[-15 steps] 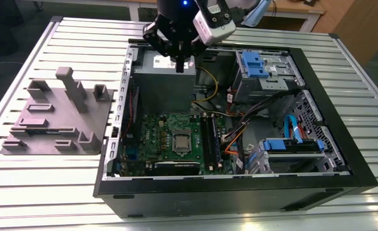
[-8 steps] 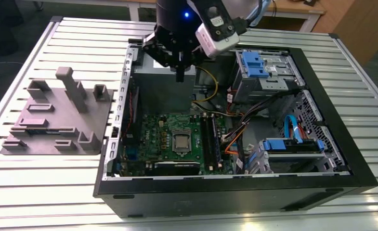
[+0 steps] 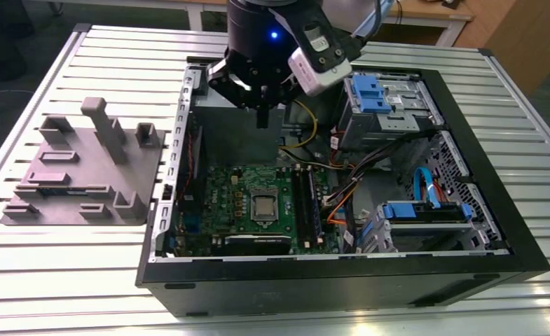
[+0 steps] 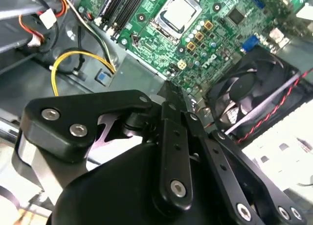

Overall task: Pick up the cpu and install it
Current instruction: 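Install the first cpu locking lever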

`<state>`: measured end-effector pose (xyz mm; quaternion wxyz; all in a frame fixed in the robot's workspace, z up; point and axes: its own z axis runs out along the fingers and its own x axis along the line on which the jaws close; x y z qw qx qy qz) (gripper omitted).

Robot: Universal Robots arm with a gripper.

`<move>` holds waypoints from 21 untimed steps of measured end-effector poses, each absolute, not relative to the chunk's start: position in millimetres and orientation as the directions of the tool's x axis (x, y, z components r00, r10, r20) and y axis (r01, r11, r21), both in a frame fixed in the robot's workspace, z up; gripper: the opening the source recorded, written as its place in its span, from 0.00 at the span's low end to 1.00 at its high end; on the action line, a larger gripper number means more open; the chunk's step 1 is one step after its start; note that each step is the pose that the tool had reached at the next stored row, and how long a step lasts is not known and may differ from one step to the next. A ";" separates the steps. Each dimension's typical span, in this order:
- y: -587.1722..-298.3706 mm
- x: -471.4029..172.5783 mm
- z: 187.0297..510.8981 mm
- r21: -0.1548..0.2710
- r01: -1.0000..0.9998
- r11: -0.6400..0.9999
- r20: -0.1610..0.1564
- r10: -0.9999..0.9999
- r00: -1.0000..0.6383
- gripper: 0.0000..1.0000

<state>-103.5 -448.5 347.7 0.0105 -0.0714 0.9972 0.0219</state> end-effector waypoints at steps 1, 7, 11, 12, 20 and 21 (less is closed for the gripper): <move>-448.5 -103.4 346.8 0.042 -0.160 0.986 -0.024 -0.160 -0.987 0.10; -448.6 -103.4 340.4 0.042 -0.262 0.964 -0.024 -0.261 -0.965 0.10; -457.0 -103.4 335.2 0.042 -0.268 0.962 -0.024 -0.268 -0.963 0.10; -458.0 -103.0 334.2 0.042 -0.269 0.962 -0.024 -0.268 -0.963 0.10; -458.3 -91.4 329.8 0.042 -0.277 0.960 -0.024 -0.276 -0.961 0.10; -458.3 -91.3 329.8 0.044 -0.277 0.960 -0.025 -0.277 -0.961 0.10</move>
